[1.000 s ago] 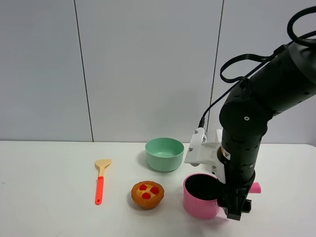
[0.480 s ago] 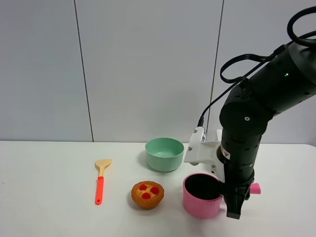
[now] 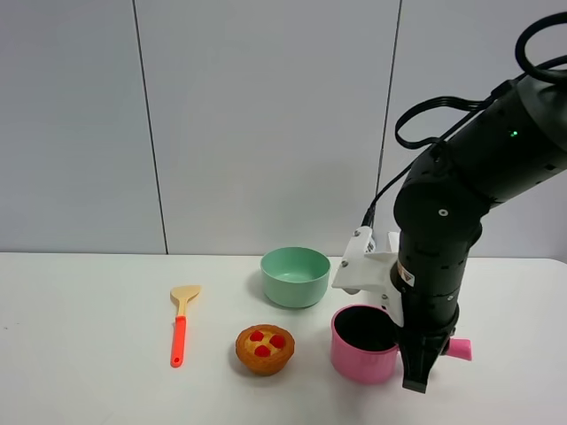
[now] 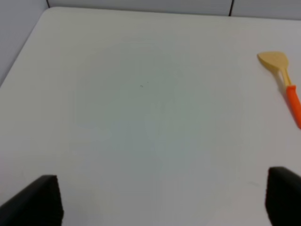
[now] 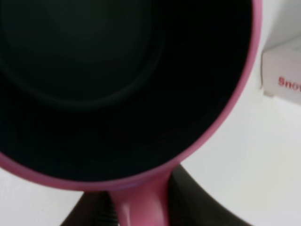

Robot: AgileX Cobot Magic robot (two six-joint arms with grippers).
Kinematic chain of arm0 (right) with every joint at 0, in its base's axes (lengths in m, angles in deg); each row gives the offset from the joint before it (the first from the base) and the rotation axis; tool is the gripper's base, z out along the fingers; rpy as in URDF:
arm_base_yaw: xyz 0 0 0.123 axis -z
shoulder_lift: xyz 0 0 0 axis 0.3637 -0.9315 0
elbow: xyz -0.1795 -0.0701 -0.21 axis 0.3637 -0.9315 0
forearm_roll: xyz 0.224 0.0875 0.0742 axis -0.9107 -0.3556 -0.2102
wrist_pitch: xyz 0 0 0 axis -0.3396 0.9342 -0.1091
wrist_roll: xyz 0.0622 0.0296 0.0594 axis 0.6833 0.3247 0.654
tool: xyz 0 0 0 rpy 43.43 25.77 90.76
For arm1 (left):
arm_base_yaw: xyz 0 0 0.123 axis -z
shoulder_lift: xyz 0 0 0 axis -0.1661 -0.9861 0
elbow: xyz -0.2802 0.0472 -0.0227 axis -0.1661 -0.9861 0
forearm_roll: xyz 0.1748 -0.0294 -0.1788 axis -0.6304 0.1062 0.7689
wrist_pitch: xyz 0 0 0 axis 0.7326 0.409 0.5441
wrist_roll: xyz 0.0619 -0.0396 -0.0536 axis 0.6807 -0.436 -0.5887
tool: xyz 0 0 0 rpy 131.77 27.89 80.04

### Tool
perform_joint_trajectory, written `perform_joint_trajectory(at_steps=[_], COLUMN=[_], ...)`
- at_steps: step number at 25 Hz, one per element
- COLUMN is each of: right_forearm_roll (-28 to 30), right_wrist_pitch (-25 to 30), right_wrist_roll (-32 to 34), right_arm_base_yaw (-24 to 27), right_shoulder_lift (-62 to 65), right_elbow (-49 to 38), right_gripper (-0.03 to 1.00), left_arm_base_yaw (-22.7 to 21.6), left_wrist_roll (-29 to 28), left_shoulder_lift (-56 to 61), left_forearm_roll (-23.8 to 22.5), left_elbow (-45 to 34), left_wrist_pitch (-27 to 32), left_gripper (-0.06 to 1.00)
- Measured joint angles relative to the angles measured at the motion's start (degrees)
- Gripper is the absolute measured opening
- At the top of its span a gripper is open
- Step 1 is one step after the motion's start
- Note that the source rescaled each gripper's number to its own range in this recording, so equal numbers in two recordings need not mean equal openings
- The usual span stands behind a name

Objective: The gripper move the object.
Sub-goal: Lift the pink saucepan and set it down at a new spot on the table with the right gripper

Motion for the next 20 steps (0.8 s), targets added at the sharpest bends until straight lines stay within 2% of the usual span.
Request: perform_joint_trajectory(at_steps=[6, 10, 14, 20], right_forearm_roll=[-4.4, -13.9, -21.2, -22.3], right_wrist_pitch=[8.1, 11.0, 12.3, 11.0], right_wrist_roll=[0.6, 0.3, -0.1, -0.5], right_arm_base_yaw=[0.0, -0.7, -3.7, -7.6], right_shoulder_lift=[7.2, 15.8, 22.4, 23.3], right_elbow=[0.0, 2.1, 8.3, 18.1], right_gripper=[0.01, 0.00, 0.00, 0.00], left_arm_base_yaw=[0.0, 0.0, 0.0, 0.0], left_wrist_roll=[0.0, 0.0, 0.0, 0.0], left_shoulder_lift=[0.0, 0.0, 0.0, 0.0], left_forearm_roll=[0.0, 0.0, 0.0, 0.0], left_elbow=[0.0, 0.0, 0.0, 0.0], left_wrist_pitch=[0.0, 0.0, 0.0, 0.0], left_gripper=[1.00, 1.00, 1.00, 1.00])
